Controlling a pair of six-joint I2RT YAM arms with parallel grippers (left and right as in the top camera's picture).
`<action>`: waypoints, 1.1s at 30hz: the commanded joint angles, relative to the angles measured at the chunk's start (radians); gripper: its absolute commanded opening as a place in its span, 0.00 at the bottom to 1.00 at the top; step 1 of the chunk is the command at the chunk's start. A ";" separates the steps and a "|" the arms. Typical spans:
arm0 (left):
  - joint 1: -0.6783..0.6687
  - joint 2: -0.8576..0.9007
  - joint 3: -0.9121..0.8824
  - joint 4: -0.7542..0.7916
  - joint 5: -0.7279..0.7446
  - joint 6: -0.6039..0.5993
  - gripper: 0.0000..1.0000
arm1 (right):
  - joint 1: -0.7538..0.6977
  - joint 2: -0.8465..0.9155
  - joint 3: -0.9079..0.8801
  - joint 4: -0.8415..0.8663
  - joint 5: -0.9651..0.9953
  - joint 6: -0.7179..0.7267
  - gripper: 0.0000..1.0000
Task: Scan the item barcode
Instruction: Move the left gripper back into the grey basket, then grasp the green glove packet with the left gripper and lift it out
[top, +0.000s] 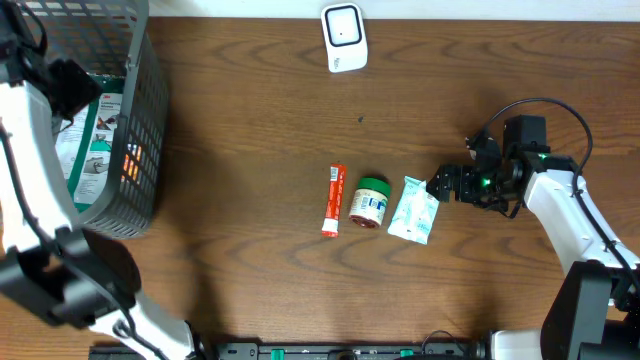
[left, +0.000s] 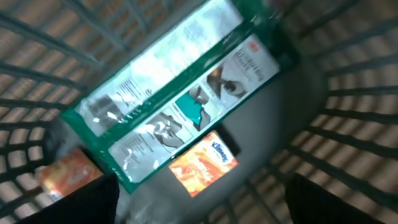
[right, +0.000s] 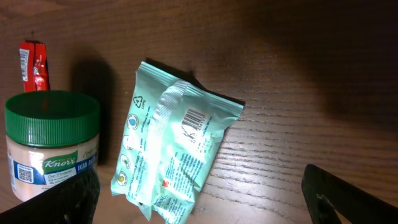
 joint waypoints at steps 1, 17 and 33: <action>0.021 0.102 0.000 -0.003 0.070 0.069 0.89 | 0.009 -0.008 -0.005 0.000 0.002 -0.001 0.99; 0.020 0.395 0.000 0.067 0.087 0.235 0.94 | 0.009 -0.008 -0.005 0.000 0.002 -0.001 0.99; 0.022 0.496 -0.011 0.119 0.044 0.235 0.32 | 0.009 -0.008 -0.005 0.000 0.002 -0.001 0.99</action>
